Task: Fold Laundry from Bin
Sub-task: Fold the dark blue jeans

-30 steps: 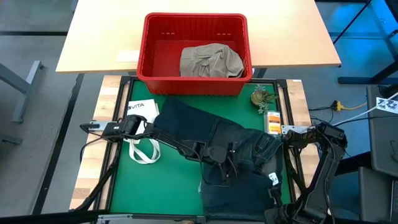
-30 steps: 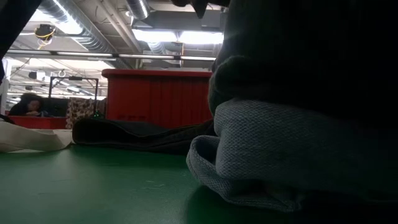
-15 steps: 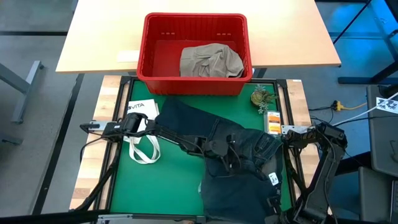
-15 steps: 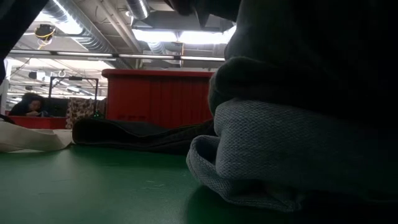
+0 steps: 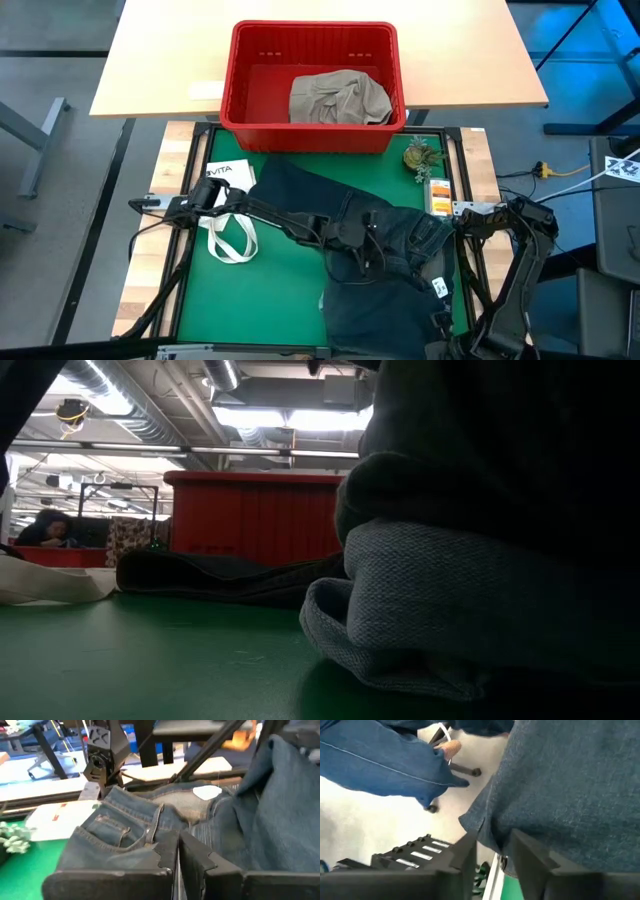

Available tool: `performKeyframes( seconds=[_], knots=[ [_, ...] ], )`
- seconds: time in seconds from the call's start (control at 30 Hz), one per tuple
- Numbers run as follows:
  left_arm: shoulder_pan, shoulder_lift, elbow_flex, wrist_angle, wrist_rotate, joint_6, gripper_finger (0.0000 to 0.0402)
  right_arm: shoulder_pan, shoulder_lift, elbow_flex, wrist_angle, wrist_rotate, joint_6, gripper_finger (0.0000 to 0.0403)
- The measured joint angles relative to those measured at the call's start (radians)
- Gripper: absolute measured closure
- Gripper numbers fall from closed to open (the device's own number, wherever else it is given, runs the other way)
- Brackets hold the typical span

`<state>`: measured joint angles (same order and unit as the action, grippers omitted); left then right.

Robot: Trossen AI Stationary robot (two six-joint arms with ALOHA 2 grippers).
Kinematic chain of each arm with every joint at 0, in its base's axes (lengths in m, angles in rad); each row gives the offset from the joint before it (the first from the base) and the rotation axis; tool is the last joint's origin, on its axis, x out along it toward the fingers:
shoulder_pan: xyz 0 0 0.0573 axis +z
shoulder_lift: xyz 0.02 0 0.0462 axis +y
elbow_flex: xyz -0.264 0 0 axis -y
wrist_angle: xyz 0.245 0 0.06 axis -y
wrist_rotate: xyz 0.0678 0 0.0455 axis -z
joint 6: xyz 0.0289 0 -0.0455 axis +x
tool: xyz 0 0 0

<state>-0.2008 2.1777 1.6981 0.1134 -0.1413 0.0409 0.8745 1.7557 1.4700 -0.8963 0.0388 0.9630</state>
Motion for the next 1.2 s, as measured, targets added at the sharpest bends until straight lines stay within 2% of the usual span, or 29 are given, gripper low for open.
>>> performKeyframes(
  seconds=[0.13, 0.27, 0.37, 0.47, 0.63, 0.73, 0.8, 0.93, 1.07, 1.2],
  knots=[
    [0.0, -0.053, -0.001, -0.082, 0.002, 0.031, 0.0372, -0.046, 0.0, 0.0, -0.004, -0.159, -0.007, 0.0242],
    [0.0, -0.101, -0.001, -0.138, 0.003, 0.032, 0.0344, -0.091, 0.0, 0.001, -0.01, -0.324, -0.078, 0.0226],
    [0.0, -0.126, -0.001, -0.184, 0.009, 0.044, 0.0318, -0.116, -0.001, 0.001, -0.032, -0.371, -0.131, 0.0224],
    [0.0, -0.158, -0.001, -0.236, 0.011, 0.07, 0.0293, -0.125, -0.027, 0.001, -0.073, -0.366, -0.178, 0.0224],
    [0.002, -0.21, -0.001, -0.339, 0.002, 0.078, 0.0272, -0.129, -0.133, 0.021, -0.191, -0.279, -0.204, 0.0223],
    [0.005, -0.243, -0.001, -0.408, 0.006, 0.077, 0.0272, -0.129, -0.214, 0.024, -0.268, -0.155, -0.204, 0.0223],
    [0.006, -0.265, -0.001, -0.462, 0.006, 0.077, 0.0275, -0.128, -0.264, 0.024, -0.32, -0.035, -0.204, 0.0223],
    [0.006, -0.288, 0.0, -0.552, 0.032, 0.077, 0.0284, -0.13, -0.317, 0.025, -0.385, 0.132, -0.203, 0.0223],
    [0.006, -0.288, 0.0, -0.63, 0.104, 0.074, 0.0293, -0.129, -0.319, 0.023, -0.441, 0.201, -0.207, 0.0223],
    [0.006, -0.282, 0.0, -0.707, 0.172, 0.073, 0.0297, -0.129, -0.315, -0.027, -0.448, 0.206, -0.21, 0.0223]
  ],
)
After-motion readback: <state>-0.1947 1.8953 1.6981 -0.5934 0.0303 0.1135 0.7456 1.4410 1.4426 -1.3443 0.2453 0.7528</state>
